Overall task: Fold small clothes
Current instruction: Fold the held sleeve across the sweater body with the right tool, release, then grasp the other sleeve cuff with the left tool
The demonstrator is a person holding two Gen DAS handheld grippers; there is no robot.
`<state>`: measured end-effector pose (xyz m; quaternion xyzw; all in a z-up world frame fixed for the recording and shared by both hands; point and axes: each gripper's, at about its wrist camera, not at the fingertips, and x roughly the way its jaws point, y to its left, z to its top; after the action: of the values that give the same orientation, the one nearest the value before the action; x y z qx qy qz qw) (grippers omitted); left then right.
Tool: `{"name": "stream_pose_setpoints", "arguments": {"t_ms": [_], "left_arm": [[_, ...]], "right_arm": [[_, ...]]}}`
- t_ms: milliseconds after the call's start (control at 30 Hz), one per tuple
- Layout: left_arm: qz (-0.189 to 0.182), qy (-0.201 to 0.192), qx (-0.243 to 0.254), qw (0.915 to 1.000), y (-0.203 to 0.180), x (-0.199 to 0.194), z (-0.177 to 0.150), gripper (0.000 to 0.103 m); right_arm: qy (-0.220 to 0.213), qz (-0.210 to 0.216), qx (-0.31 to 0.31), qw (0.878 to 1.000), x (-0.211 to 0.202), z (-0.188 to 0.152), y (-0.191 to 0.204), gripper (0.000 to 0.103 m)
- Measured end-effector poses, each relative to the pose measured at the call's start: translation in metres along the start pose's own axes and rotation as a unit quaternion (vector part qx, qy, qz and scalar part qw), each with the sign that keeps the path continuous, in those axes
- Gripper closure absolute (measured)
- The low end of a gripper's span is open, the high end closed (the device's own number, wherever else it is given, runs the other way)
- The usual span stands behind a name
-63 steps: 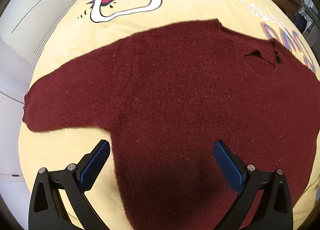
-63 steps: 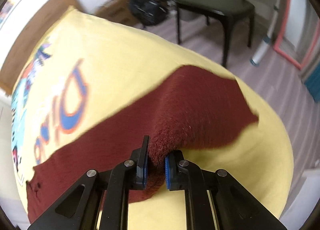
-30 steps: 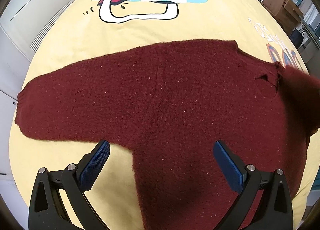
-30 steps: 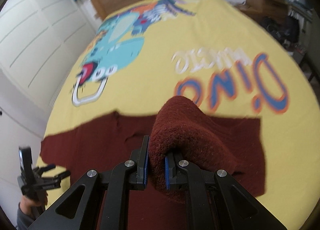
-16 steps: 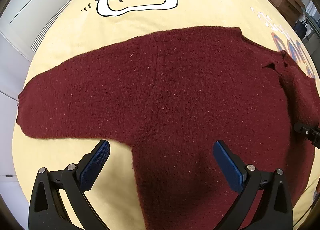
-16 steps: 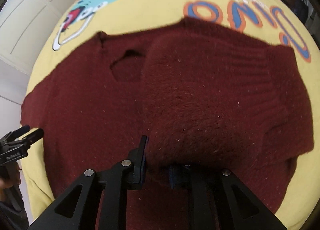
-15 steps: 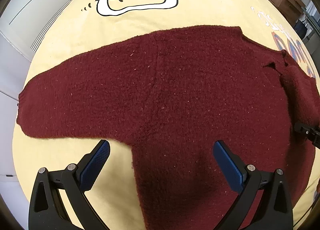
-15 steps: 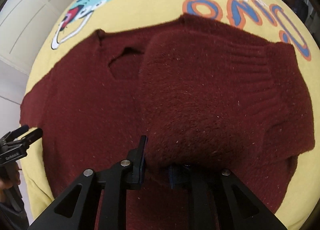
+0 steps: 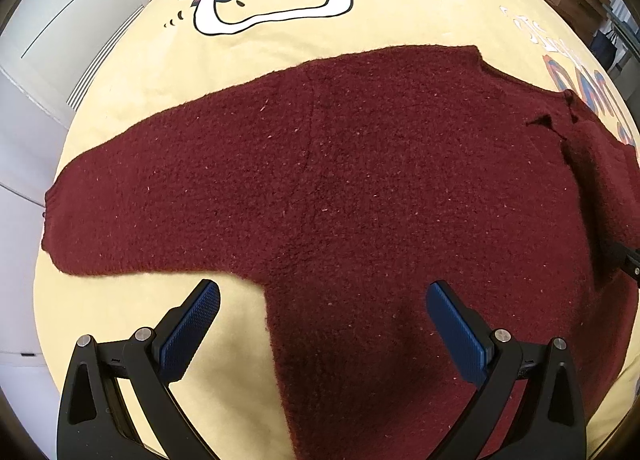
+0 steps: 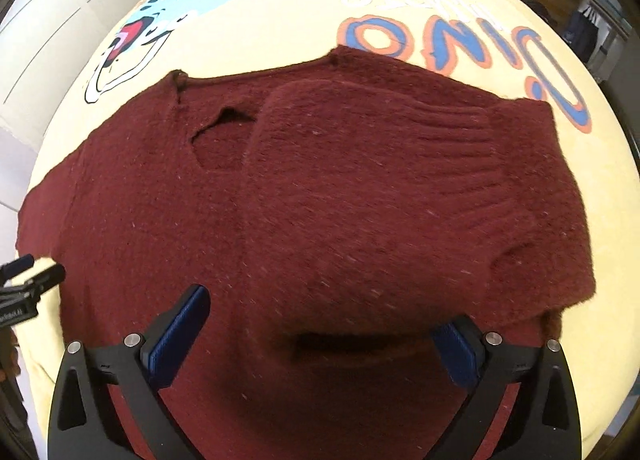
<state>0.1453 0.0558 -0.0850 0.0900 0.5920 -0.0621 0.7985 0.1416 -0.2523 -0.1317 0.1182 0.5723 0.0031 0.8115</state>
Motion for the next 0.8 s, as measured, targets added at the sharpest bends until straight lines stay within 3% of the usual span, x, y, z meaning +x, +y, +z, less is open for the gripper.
{"name": "stream_pose_setpoints", "arguments": {"t_ms": [200,367,600,800], "left_arm": [[-0.019,-0.017,0.042,0.9988,-0.022,-0.003,-0.001,0.001],[-0.046,-0.020,0.103,0.9934,-0.067,-0.010,0.002,0.001],[-0.043,-0.045,0.209,0.9759,-0.159,-0.025,0.016,0.001],[-0.047,-0.055,0.290,0.9544,-0.235,-0.021,0.022,0.001]], "right_arm": [[-0.011,-0.018,-0.008,1.000,-0.017,-0.020,-0.024,0.000],[-0.011,-0.045,0.009,0.999,-0.024,-0.032,-0.053,0.000],[-0.007,-0.060,0.066,0.996,-0.030,-0.047,-0.103,0.000],[-0.006,-0.065,0.092,0.994,-0.032,-0.056,-0.128,0.000]]}}
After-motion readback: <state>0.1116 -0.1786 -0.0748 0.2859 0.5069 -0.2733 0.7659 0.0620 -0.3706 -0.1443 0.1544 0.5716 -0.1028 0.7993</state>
